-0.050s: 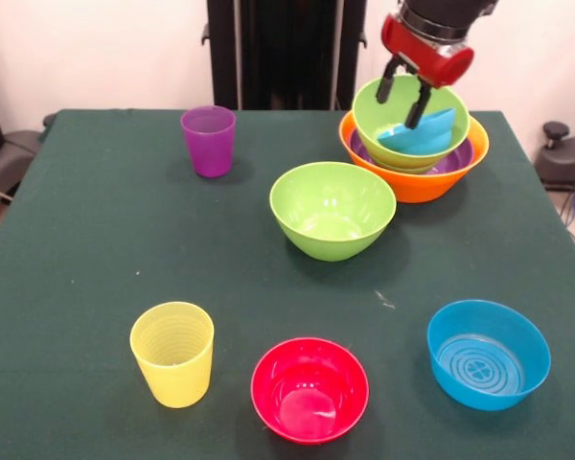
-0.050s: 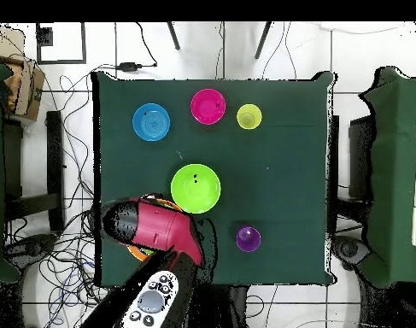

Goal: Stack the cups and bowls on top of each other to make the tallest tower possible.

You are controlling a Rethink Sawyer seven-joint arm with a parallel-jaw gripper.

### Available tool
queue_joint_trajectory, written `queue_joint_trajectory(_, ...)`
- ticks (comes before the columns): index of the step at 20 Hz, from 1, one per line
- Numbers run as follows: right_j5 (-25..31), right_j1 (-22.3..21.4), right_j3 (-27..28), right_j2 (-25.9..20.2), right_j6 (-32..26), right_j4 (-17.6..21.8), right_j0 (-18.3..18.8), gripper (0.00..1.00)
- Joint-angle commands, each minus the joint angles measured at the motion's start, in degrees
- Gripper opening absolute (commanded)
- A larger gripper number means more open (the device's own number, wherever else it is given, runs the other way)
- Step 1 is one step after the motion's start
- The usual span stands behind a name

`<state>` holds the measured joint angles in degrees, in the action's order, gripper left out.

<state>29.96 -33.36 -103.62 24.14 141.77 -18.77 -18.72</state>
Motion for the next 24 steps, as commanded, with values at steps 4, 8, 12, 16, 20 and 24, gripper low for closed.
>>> queue_joint_trajectory(4, -1.8, 6.3, 4.0, -4.1, 12.4, -2.5, -3.5, 1.00)
queue_joint_trajectory(8, -3.8, 6.9, 3.2, -4.9, 11.3, -2.9, -3.0, 1.00)
queue_joint_trajectory(12, -5.1, 7.1, 2.5, -5.3, 10.7, -3.2, -2.7, 1.00)
queue_joint_trajectory(16, -6.1, 8.3, 2.9, -5.4, 10.8, -3.9, -3.0, 1.00)
queue_joint_trajectory(20, -6.8, 9.5, 3.5, -5.2, 11.5, -4.6, -3.8, 1.00)
queue_joint_trajectory(24, -7.6, 10.4, 3.6, -5.1, 11.5, -5.1, -4.0, 1.00)
